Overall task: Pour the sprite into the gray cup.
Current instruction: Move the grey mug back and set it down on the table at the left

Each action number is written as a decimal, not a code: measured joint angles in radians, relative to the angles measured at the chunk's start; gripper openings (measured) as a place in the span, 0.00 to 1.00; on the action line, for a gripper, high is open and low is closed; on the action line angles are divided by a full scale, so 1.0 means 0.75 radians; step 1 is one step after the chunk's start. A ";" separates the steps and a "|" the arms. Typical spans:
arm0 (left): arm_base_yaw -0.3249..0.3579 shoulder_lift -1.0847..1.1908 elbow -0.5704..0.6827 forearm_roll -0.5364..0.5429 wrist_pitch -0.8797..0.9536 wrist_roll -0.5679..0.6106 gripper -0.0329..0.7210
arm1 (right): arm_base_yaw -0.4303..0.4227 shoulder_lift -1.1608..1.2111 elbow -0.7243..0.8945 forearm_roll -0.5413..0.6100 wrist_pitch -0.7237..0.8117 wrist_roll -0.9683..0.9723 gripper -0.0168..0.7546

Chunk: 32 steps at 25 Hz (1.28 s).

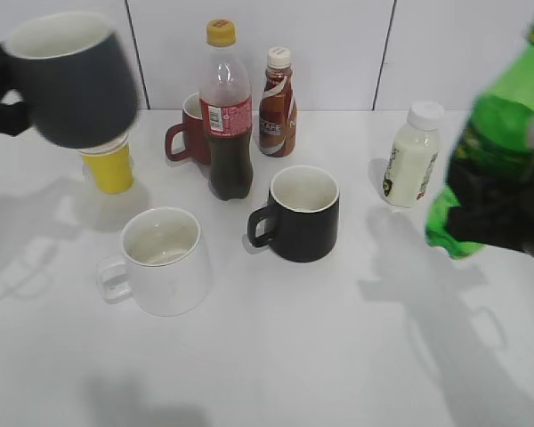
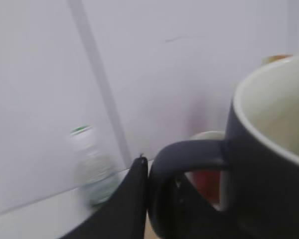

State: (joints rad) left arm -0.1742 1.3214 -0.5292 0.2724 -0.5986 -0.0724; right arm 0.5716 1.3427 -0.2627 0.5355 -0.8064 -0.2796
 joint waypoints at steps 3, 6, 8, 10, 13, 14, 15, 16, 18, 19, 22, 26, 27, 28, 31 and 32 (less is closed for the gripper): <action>0.085 0.074 0.073 -0.171 -0.175 0.097 0.12 | -0.018 0.036 0.074 0.008 -0.127 0.087 0.52; 0.131 0.197 0.135 -0.246 -0.380 0.152 0.12 | -0.019 0.065 0.088 -0.003 -0.154 0.108 0.52; 0.142 0.287 0.153 -0.263 -0.442 0.163 0.12 | -0.019 0.074 0.090 -0.017 -0.180 0.111 0.52; 0.152 0.372 0.155 -0.265 -0.483 0.169 0.12 | -0.019 0.084 0.090 -0.024 -0.198 0.115 0.52; 0.169 0.501 0.158 -0.271 -0.604 0.174 0.12 | -0.019 0.084 0.090 -0.035 -0.198 0.118 0.52; 0.178 0.529 0.158 -0.276 -0.632 0.178 0.12 | -0.019 0.084 0.090 -0.037 -0.198 0.119 0.52; 0.193 0.560 0.158 -0.279 -0.647 0.187 0.12 | -0.019 0.084 0.090 -0.039 -0.198 0.119 0.52; 0.216 0.590 0.158 -0.279 -0.650 0.201 0.12 | -0.019 0.084 0.090 -0.041 -0.197 0.119 0.52; 0.279 0.657 0.158 -0.263 -0.657 0.211 0.12 | -0.019 0.084 0.090 -0.043 -0.193 0.120 0.52; 0.308 0.684 0.158 -0.257 -0.666 0.214 0.12 | -0.019 0.084 0.090 -0.046 -0.188 0.120 0.52; 0.397 0.780 0.157 -0.243 -0.712 0.215 0.12 | -0.019 0.084 0.090 -0.053 -0.181 0.123 0.52; 0.451 0.883 0.155 -0.194 -0.741 0.215 0.12 | -0.019 0.084 0.090 -0.054 -0.175 0.141 0.52; 0.452 0.904 0.152 -0.179 -0.742 0.215 0.12 | -0.019 0.084 0.090 -0.054 -0.171 0.140 0.52; 0.454 0.928 0.148 -0.168 -0.742 0.215 0.12 | -0.019 0.084 0.090 -0.054 -0.168 0.141 0.52; 0.456 0.970 0.134 -0.152 -0.785 0.212 0.12 | -0.019 0.084 0.077 -0.054 -0.161 0.146 0.52; 0.456 0.978 0.134 -0.147 -0.798 0.210 0.12 | -0.019 0.084 0.072 -0.054 -0.161 0.147 0.52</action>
State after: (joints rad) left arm 0.1678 2.0547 -0.4284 0.1619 -1.1971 0.0849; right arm 0.5571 1.4058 -0.2090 0.4951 -0.9268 -0.1692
